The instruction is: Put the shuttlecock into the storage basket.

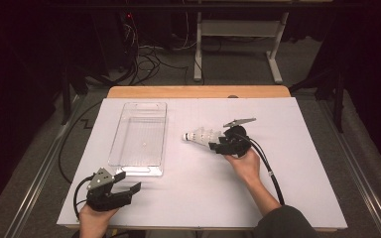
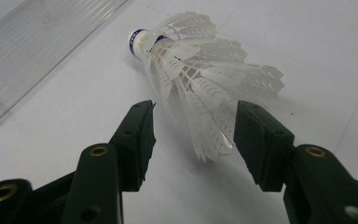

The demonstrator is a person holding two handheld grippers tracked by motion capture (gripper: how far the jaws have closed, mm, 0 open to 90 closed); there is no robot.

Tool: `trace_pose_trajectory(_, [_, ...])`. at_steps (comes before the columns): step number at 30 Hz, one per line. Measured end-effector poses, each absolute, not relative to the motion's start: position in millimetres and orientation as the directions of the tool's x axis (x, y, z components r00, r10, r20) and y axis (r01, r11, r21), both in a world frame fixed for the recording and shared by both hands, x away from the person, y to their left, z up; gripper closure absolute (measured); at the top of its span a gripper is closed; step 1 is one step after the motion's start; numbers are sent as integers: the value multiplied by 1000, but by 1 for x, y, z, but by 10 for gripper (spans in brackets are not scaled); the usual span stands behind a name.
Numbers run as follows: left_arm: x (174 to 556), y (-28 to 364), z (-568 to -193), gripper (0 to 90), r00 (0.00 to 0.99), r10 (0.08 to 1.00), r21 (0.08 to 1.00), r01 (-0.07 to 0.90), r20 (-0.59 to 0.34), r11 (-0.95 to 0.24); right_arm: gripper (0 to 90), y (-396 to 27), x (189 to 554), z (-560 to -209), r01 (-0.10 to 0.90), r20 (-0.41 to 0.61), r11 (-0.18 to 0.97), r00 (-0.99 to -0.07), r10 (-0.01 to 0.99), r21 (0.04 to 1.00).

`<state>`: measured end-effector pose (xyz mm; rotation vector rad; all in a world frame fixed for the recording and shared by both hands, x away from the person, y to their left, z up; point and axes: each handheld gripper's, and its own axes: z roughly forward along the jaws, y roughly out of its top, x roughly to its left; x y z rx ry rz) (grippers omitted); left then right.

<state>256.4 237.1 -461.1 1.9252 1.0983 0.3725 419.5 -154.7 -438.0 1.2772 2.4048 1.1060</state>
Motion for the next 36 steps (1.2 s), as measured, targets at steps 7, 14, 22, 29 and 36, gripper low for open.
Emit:
trace_pose_trajectory(7, [256,236,-460,298,571,808,800,548,-144,-245,489,-153,421,-439,625,161,343,-608,778,702])
trace_pose_trajectory(14, [257,237,-460,299,569,809,801,548,-147,-240,496,-149,425,-443,632,173,333,-602,779,700])
trace_pose_trajectory(22, [256,237,-460,299,572,807,802,547,-147,-241,512,-145,428,-444,635,180,332,-603,777,697])
trace_pose_trajectory(29, [256,238,-460,299,569,809,802,548,-148,-239,528,-138,431,-443,635,180,344,-614,769,692])
trace_pose_trajectory(36, [256,238,-460,300,571,808,802,547,-149,-239,539,-134,433,-442,633,180,351,-619,764,690])
